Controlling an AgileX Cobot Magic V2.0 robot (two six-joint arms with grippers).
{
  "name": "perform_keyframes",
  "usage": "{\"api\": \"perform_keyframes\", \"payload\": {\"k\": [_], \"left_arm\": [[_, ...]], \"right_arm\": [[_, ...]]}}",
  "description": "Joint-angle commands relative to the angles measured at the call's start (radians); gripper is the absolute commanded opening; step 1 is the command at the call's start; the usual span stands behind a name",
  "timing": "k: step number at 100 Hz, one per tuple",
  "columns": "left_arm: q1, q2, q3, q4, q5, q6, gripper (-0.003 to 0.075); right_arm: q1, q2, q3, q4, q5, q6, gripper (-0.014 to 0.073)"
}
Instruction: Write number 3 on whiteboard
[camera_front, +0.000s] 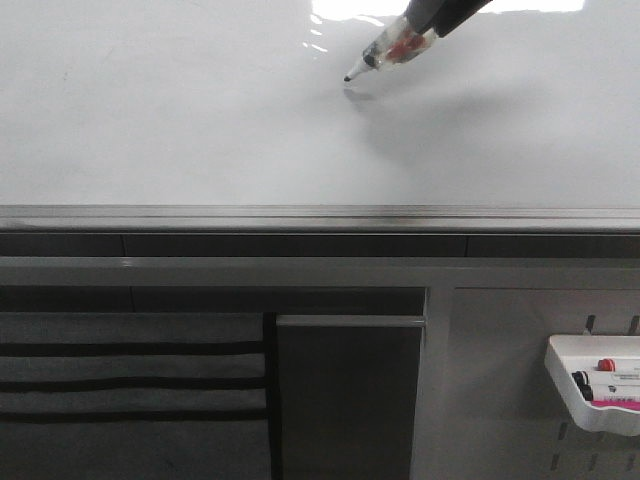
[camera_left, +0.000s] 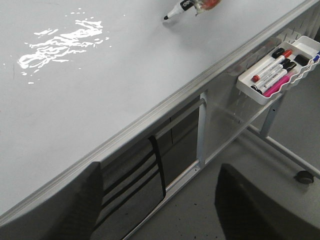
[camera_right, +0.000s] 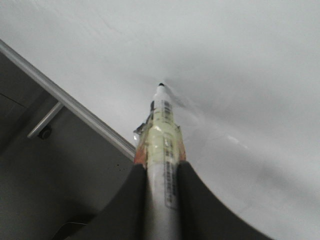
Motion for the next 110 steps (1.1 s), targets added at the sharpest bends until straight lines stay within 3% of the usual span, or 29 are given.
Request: {"api": "perform_keyframes", "payload": {"k": [1,26,47,61,70,91,110], "left_arm": [[0.003,-0.005,-0.028,-0.037,-0.057,-0.009,0.0437],[0.003,-0.005,-0.028,-0.037,-0.057,-0.009,0.0437],[0.003,-0.005,-0.028,-0.037,-0.057,-0.009,0.0437],[0.003,-0.005,-0.028,-0.037,-0.057,-0.009,0.0437],[0.003,-0.005,-0.028,-0.037,-0.057,-0.009,0.0437],[0.003,-0.005,-0.028,-0.037,-0.057,-0.009,0.0437],[0.003,-0.005,-0.028,-0.037,-0.057,-0.009,0.0437]], "right_arm": [[-0.004,-0.025,-0.033,0.017,-0.065,-0.013,0.0003],[-0.016,-0.019,-0.033,-0.035,-0.093,-0.001,0.0003],[-0.062,-0.049,0.017,-0.036,0.010,0.005,0.0003],[-0.022,-0.017,0.093,0.015,-0.124,0.005,0.0003],[-0.014,-0.004,0.088,0.011,-0.133,0.005,0.0003],[-0.063,-0.053,0.134,-0.031,-0.003,0.005,0.0003],[0.034,-0.010,0.176,0.032,-0.187,-0.006,0.0003]]}}
